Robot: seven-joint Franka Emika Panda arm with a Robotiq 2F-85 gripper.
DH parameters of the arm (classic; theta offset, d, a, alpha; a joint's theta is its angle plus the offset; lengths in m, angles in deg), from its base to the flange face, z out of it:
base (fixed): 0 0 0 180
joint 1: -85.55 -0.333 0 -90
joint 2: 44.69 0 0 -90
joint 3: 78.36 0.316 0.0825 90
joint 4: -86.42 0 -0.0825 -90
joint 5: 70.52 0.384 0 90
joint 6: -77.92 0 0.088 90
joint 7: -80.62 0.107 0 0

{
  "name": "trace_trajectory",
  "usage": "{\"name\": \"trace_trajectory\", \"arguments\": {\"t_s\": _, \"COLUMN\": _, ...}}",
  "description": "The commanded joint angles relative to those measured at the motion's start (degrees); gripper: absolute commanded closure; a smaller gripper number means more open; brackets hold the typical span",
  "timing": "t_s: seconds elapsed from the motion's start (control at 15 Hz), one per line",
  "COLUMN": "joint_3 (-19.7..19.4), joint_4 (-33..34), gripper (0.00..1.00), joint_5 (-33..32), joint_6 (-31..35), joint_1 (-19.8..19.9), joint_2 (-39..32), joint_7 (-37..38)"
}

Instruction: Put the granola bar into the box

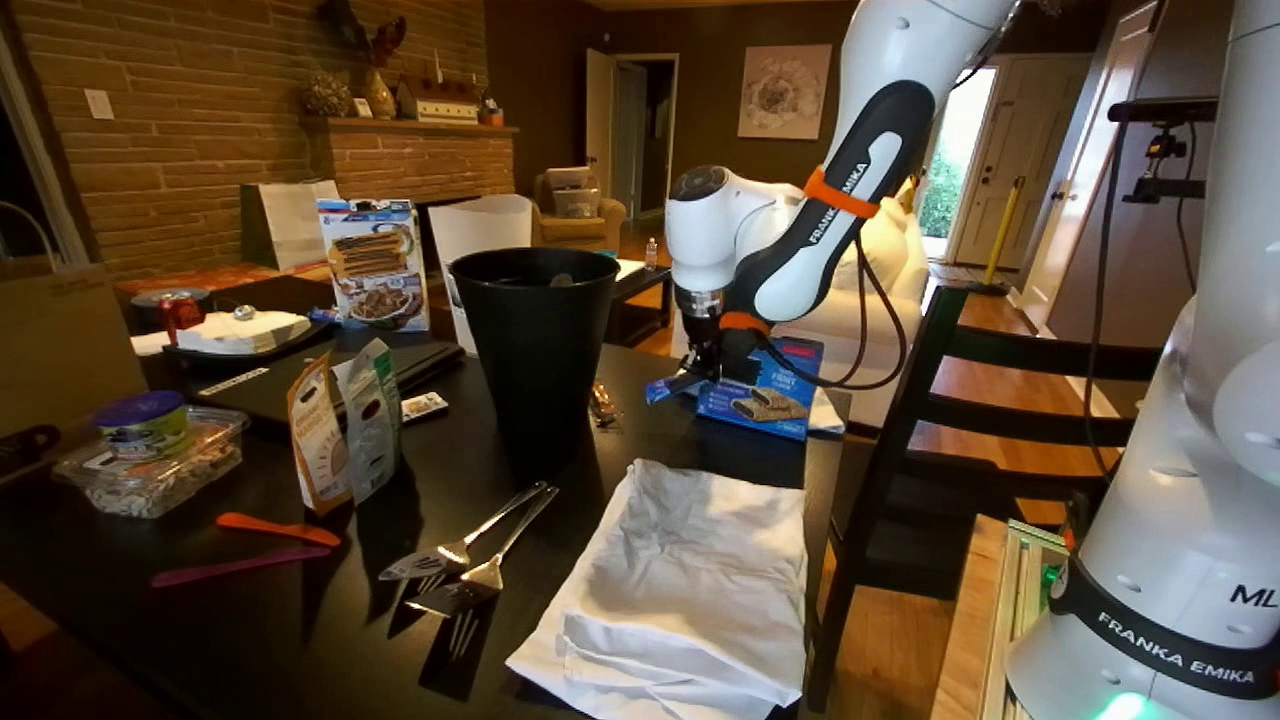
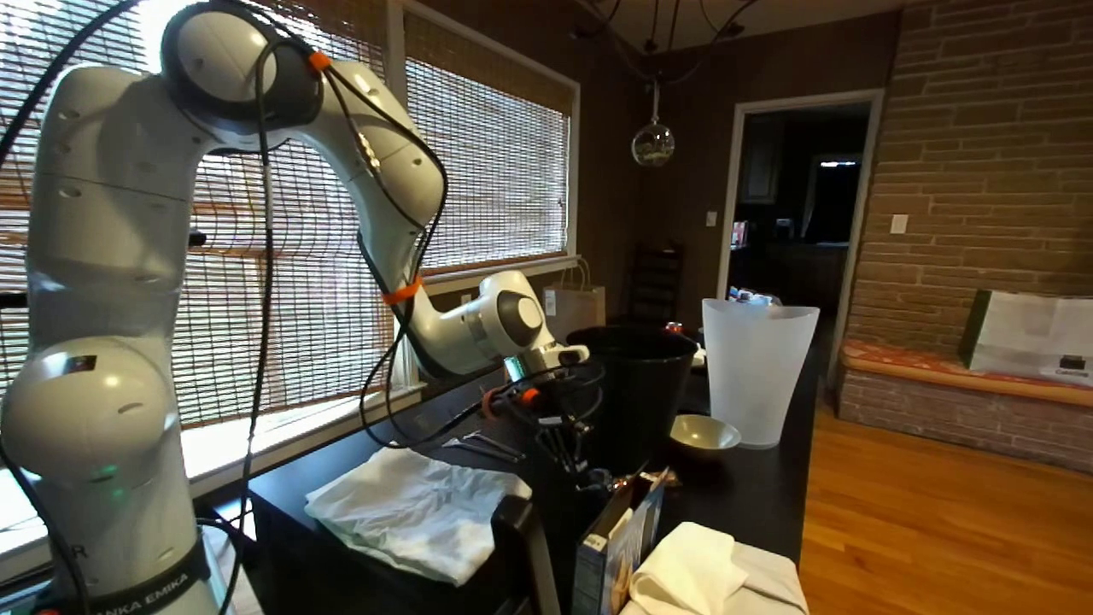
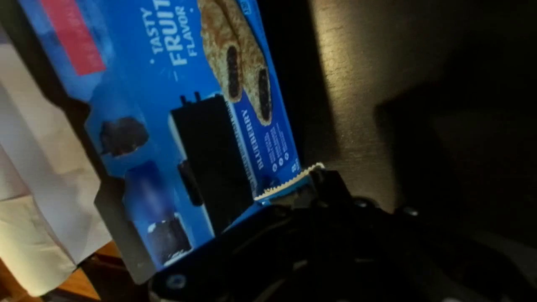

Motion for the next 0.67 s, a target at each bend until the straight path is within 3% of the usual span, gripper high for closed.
{"name": "trace_trajectory", "arguments": {"t_s": 0.0, "joint_3": 0.2, "joint_4": -2.0, "gripper": 0.99, "joint_5": -3.8, "joint_6": -2.0, "joint_1": -0.1, "joint_2": 6.5, "joint_7": -5.6}}
{"name": "trace_trajectory", "arguments": {"t_s": 0.2, "joint_3": 1.1, "joint_4": -1.7, "gripper": 0.99, "joint_5": -4.6, "joint_6": -3.6, "joint_1": 0.6, "joint_2": 9.5, "joint_7": -9.5}}
{"name": "trace_trajectory", "arguments": {"t_s": 0.27, "joint_3": 1.2, "joint_4": 0.0, "gripper": 0.97, "joint_5": -3.5, "joint_6": -2.1, "joint_1": 0.9, "joint_2": 6.0, "joint_7": -7.0}}
{"name": "trace_trajectory", "arguments": {"t_s": 0.6, "joint_3": 1.7, "joint_4": -0.2, "gripper": 0.97, "joint_5": -3.4, "joint_6": -3.3, "joint_1": 1.0, "joint_2": 7.9, "joint_7": -9.1}}
